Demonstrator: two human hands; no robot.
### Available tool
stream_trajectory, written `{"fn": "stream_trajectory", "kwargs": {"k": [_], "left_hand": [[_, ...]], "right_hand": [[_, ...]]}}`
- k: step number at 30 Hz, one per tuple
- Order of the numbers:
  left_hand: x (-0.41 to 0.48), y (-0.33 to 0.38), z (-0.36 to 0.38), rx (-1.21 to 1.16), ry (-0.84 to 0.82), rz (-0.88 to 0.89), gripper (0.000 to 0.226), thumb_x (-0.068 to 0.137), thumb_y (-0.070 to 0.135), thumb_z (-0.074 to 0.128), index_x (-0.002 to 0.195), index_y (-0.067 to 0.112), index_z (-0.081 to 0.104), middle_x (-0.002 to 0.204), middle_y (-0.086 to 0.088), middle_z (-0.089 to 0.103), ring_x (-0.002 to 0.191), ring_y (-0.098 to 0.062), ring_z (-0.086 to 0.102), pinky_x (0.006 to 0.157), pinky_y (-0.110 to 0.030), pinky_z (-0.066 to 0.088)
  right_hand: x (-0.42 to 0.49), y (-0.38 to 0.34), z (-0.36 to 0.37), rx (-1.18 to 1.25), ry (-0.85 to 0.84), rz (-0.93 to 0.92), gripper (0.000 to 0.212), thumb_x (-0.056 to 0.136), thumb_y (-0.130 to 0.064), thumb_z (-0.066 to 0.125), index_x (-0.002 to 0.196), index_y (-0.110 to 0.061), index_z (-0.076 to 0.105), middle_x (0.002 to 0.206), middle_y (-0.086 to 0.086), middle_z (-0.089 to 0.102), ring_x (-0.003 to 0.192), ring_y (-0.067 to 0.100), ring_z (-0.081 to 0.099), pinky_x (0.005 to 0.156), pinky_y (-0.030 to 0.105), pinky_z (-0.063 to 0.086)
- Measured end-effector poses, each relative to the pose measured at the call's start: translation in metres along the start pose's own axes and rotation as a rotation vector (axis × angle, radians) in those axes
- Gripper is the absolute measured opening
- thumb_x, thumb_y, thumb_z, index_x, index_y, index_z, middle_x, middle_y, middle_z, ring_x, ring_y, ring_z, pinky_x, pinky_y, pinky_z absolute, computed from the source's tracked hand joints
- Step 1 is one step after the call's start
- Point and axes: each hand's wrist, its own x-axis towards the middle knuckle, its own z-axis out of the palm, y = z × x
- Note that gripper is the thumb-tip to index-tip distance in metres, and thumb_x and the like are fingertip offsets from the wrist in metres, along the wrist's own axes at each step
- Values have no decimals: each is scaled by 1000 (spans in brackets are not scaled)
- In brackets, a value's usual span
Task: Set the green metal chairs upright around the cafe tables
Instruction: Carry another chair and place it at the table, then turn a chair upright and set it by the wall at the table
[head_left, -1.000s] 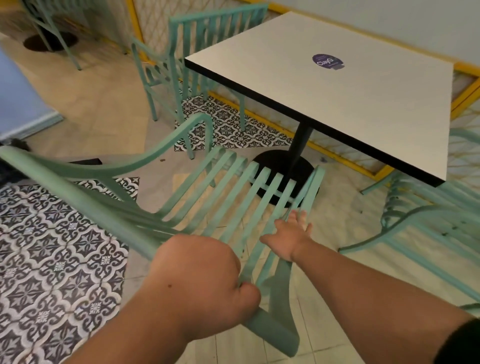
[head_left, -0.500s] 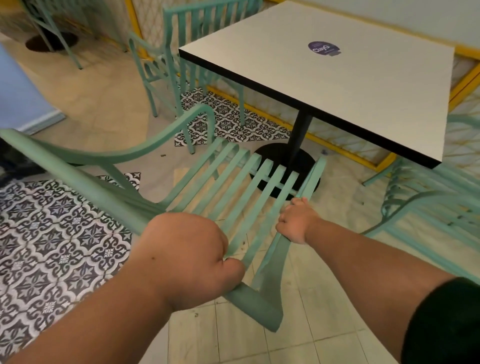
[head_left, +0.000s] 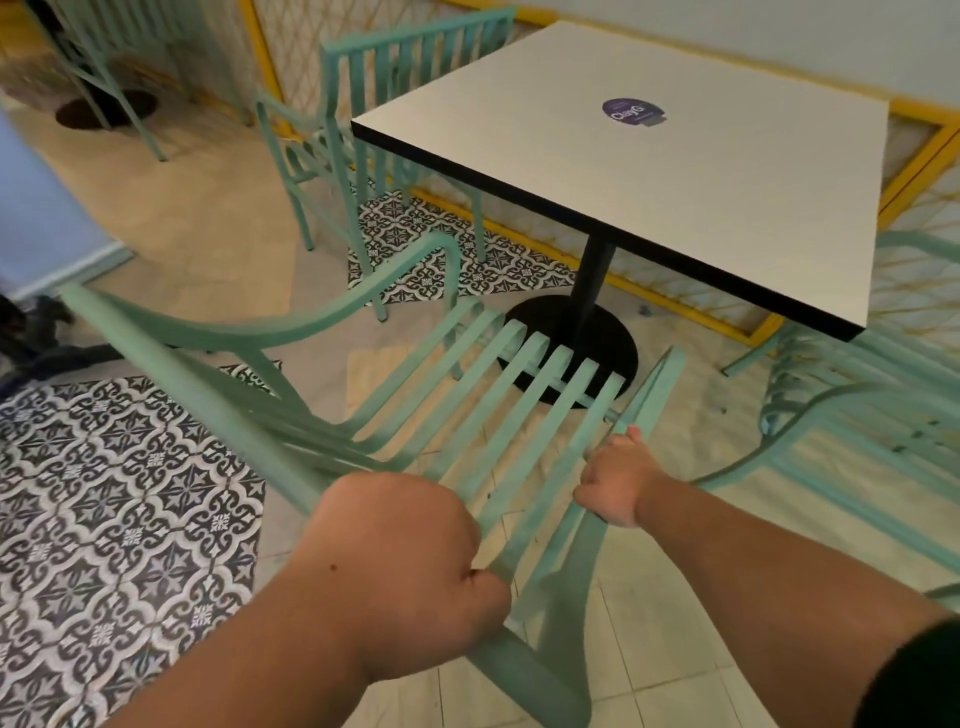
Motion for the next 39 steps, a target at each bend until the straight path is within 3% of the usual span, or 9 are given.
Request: {"fn": "stream_trajectory", "kwargs": {"k": [5,8,11,14,18,21,25,30,39], "left_hand": [[2,-3,0,-24,11,-7,55,67,59,36,75,6,49,57,-11,43,56,-23,44,55,-29,39],[2,-5,4,-39,52,-23,56,64,59,32,78,9,52,58,-11,47,58,-23,46,54,-29,37],[3,-4,1,-112,59,-28,50,70,55,34,77,13,60,63,-2,58,64,-20,55,58,-30,38],[9,-7,-4,-148,10,-55,48,77,56,33,86,23,67,83,6,67,86,-20,59,80,-39,41],[-12,5,-1,-169,19,-196,61,91,56,23,133,24,54,137,-1,55,129,-26,42,113,-56,24],[-40,18,-4,-326,-39,-204,63,100,55,26,149,19,44,155,-8,44,146,-30,30,125,-55,8],[-79,3,-50,-703,4,-204,59,105,46,46,157,21,37,161,-10,39,146,-29,37,124,-46,26],[-134,-40,-124,-668,326,-297,54,103,39,52,154,22,43,154,-11,48,140,-28,45,119,-42,33],[-152,-59,-170,-626,334,-293,55,102,38,54,154,22,43,155,-9,49,142,-26,45,120,-40,32]], "right_hand": [[-7,-4,-7,257,9,116,45,101,-40,33,101,-22,75,125,11,59,141,38,32,123,58,-6],[-19,-11,5,384,28,155,42,105,-39,36,137,-23,60,170,19,9,156,42,-15,125,55,-6],[-56,-35,9,577,7,80,57,108,-43,39,155,-11,38,169,15,-22,152,36,-30,126,52,1],[-111,-69,1,602,-63,-20,59,111,-39,33,161,-8,27,173,12,0,159,30,-4,129,43,6],[-199,-92,-27,639,-142,-48,52,114,-33,24,160,-10,32,167,11,29,153,28,28,123,34,22],[-262,-92,-55,668,-55,-58,67,104,-65,22,153,-27,46,161,7,41,147,26,37,120,33,26],[-314,-78,-89,606,168,-61,54,109,-49,31,155,-22,42,163,7,37,153,22,28,120,36,24],[-359,-65,-132,602,372,-51,58,107,-50,38,158,-23,37,161,4,41,148,20,37,118,33,29],[-371,-54,-174,609,497,-55,66,104,-55,41,161,-23,30,160,4,42,150,22,33,123,40,27]]}}
